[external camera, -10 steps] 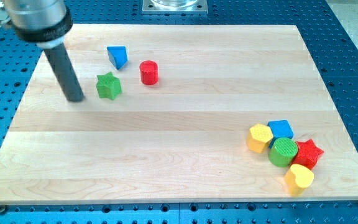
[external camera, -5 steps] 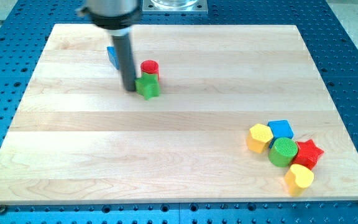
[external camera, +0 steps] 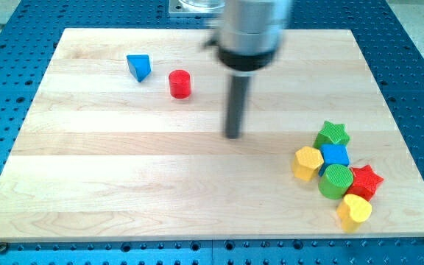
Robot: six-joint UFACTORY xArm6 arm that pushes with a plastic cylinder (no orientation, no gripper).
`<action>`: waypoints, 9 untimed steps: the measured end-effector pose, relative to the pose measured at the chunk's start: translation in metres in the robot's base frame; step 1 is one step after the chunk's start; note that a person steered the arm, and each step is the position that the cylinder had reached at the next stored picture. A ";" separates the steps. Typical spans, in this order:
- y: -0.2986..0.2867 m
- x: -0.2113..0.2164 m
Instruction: Place the green starred circle to the group of blocks
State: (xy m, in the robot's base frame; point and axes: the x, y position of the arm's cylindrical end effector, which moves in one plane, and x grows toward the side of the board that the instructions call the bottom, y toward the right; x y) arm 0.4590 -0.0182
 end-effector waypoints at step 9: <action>0.108 0.002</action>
State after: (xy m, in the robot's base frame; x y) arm 0.4609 0.0899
